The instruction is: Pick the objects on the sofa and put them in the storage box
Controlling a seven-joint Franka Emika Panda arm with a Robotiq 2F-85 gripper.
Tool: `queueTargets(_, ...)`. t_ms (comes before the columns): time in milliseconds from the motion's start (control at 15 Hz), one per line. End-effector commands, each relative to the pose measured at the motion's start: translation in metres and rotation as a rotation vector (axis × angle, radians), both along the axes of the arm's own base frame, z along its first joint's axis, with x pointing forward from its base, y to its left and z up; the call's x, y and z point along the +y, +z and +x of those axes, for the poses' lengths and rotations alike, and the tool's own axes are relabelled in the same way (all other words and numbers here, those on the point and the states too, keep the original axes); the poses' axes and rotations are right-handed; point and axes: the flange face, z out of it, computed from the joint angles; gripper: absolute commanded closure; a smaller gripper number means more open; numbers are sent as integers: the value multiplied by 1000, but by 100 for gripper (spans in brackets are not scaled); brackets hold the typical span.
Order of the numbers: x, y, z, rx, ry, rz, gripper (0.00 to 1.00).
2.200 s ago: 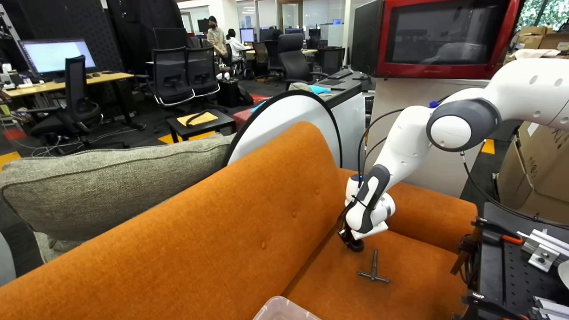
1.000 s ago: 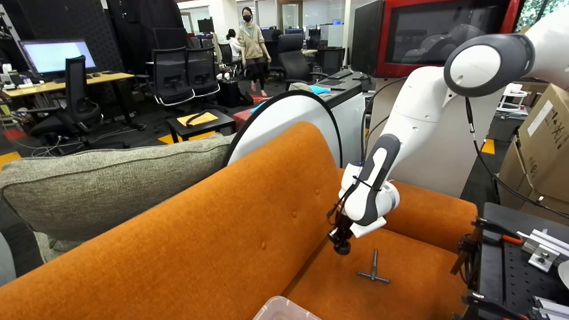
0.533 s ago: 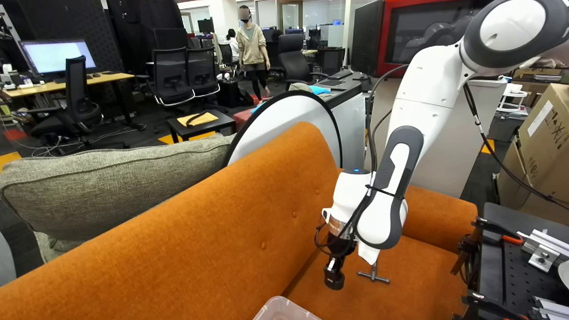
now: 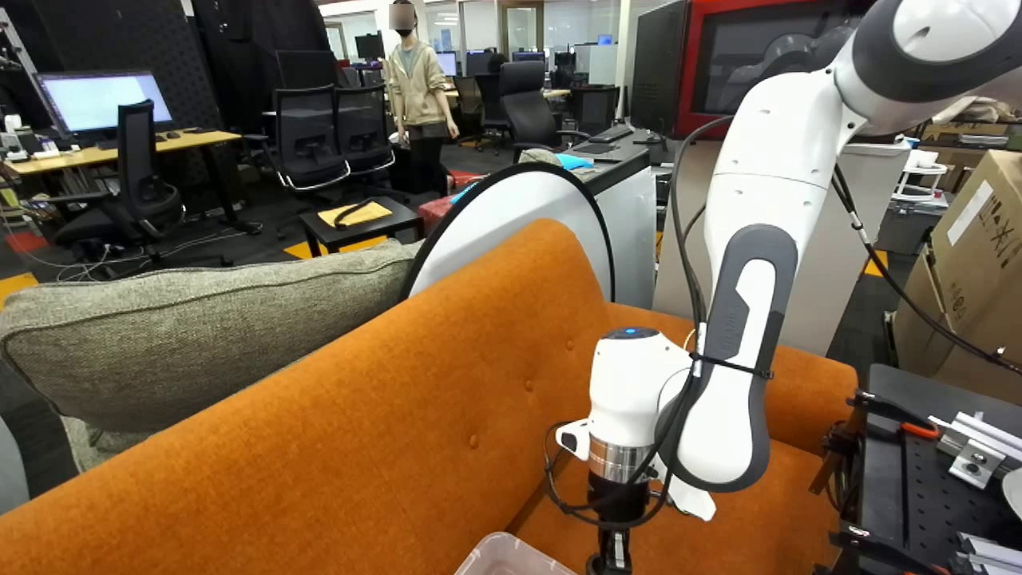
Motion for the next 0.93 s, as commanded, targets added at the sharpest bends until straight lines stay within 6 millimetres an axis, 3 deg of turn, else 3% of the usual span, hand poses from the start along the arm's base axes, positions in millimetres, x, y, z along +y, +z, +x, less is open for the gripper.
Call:
queueTargets(0, 19, -13, -12, 32, 199, 22, 96)
queueTargets(400, 51, -40, -28, 100, 402, 35, 96)
queueTargets(467, 55, -43, -29, 107, 414, 33, 60)
queueTargets(533, 59, -46, -29, 109, 426, 35, 59)
queueTargets(867, 73, -39, -21, 114, 448, 82, 24)
